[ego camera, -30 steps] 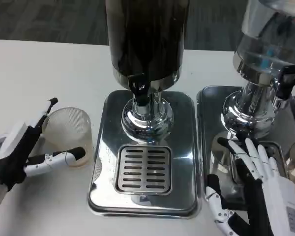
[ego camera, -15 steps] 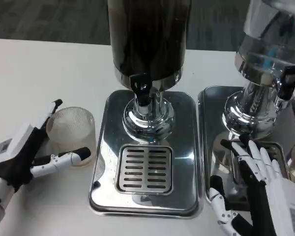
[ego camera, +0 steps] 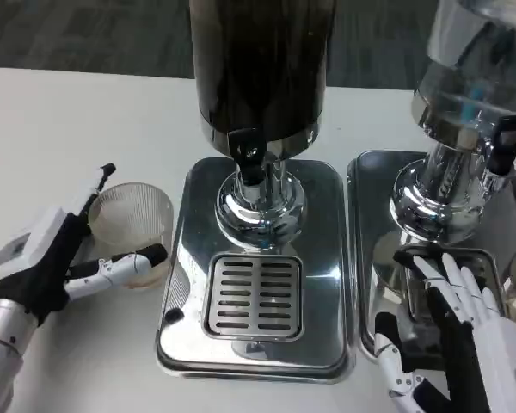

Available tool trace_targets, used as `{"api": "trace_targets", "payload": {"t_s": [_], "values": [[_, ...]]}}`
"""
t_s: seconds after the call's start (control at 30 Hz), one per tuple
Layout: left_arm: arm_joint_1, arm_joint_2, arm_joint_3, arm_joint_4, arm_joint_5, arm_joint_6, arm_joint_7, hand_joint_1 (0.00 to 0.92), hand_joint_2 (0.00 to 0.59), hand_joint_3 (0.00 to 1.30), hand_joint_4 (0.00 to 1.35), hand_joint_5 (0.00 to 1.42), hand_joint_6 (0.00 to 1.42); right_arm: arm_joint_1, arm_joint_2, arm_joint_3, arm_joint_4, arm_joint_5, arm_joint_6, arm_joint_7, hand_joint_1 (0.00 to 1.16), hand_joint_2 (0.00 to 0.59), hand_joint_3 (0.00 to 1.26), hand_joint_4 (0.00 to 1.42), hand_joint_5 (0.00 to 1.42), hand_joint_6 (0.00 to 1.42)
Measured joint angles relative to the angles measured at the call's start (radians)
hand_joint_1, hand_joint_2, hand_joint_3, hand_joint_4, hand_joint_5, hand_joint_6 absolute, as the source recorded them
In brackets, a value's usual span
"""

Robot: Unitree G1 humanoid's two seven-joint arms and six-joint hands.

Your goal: Grasp the cup under the faucet to collect the drink, then remove the cup.

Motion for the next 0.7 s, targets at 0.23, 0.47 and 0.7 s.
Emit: {"api": "trace_targets", "payload": {"t_s": [0.23, 0.47, 0.7], "values": [[-0.017, -0.017, 0.002, 0.007, -0.024, -0.001, -0.015, 0.244, 0.121, 0.18, 0.18, 0.37, 0.69, 0.001, 0.000, -0.004, -0.010, 0.000, 0.000, 0.002, 0.37, 0.446, 0.20, 0.06, 0.04, 0.00], [-0.023, -0.024, 0.000, 0.007, -0.031, -0.003, -0.017, 0.265, 0.160, 0.39, 0.40, 0.59, 0.95, 0.012, 0.001, -0.005, -0.021, 0.000, 0.001, 0.002, 0.37, 0.446, 0.20, 0.06, 0.05, 0.00], [-0.023, -0.024, -0.002, 0.007, -0.029, -0.009, -0.012, 0.299, 0.181, 0.57, 0.61, 0.81, 1.16, 0.001, -0.001, -0.006, -0.022, 0.016, 0.000, 0.003, 0.37, 0.443, 0.19, 0.06, 0.05, 0.00]]}}
